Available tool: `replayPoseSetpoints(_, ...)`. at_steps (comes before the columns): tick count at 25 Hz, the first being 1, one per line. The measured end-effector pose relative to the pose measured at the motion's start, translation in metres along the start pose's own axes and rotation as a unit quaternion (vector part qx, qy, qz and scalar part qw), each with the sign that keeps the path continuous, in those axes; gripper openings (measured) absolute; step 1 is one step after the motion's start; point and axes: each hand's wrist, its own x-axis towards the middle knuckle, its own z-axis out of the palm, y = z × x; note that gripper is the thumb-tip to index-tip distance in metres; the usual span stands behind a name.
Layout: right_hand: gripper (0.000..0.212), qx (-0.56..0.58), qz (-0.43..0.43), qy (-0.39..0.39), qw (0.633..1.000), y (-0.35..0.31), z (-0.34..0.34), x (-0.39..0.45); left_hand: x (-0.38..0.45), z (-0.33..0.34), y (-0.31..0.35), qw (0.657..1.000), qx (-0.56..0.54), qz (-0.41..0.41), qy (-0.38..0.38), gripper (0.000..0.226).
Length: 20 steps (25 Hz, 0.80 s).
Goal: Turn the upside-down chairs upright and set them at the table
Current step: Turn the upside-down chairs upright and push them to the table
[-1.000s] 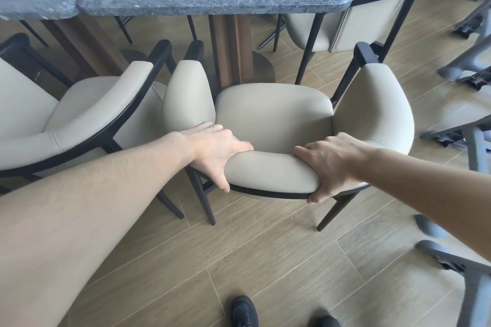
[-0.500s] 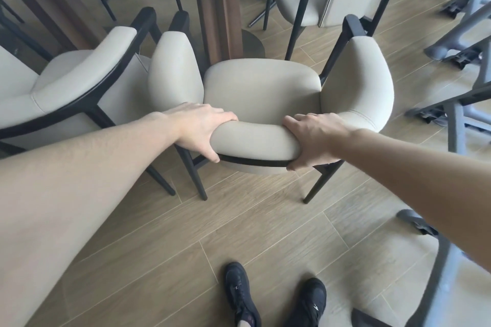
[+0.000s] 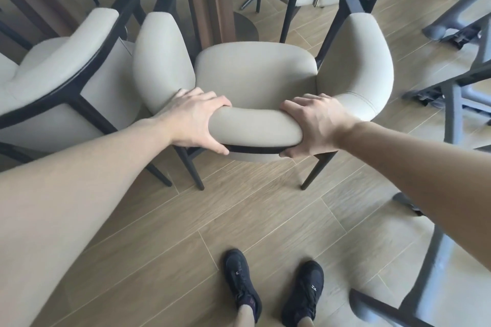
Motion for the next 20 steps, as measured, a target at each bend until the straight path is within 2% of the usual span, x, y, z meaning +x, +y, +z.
replayPoseSetpoints(4, 0.091, 0.009, 0.023, -0.002, 1.000, -0.003, 0.000, -0.004, -0.002, -0.001, 0.003, 0.999, -0.030, -0.020, -0.017, 0.086)
replayPoseSetpoints(7, 0.089, 0.081, 0.083, -0.046, 0.992, -0.011, -0.011, -0.004, -0.001, 0.001, 0.021, 0.982, -0.143, -0.124, 0.024, 0.061)
replayPoseSetpoints(9, 0.082, 0.137, 0.144, -0.111, 0.974, -0.018, -0.028, 0.001, -0.004, 0.000, 0.041, 0.970, -0.154, -0.182, 0.041, 0.045)
replayPoseSetpoints(11, 0.064, 0.251, 0.220, -0.130, 0.934, -0.026, -0.049, 0.004, -0.008, -0.011, 0.062, 0.953, -0.214, -0.212, 0.037, 0.038)
replayPoseSetpoints(13, 0.046, 0.410, 0.286, -0.072, 0.863, -0.034, -0.075, 0.002, -0.011, -0.038, 0.078, 0.903, -0.367, -0.224, 0.028, 0.033)
replayPoseSetpoints(15, 0.036, 0.492, 0.313, -0.006, 0.812, -0.036, -0.107, -0.009, -0.011, -0.080, 0.089, 0.848, -0.486, -0.207, 0.032, 0.026)
replayPoseSetpoints(17, 0.030, 0.541, 0.322, 0.040, 0.776, -0.036, -0.137, -0.026, -0.013, -0.124, 0.099, 0.835, -0.516, -0.175, 0.075, 0.029)
replayPoseSetpoints(20, 0.031, 0.581, 0.312, 0.101, 0.745, -0.021, -0.193, -0.059, -0.018, -0.188, 0.129, 0.818, -0.545, -0.134, 0.130, 0.038)
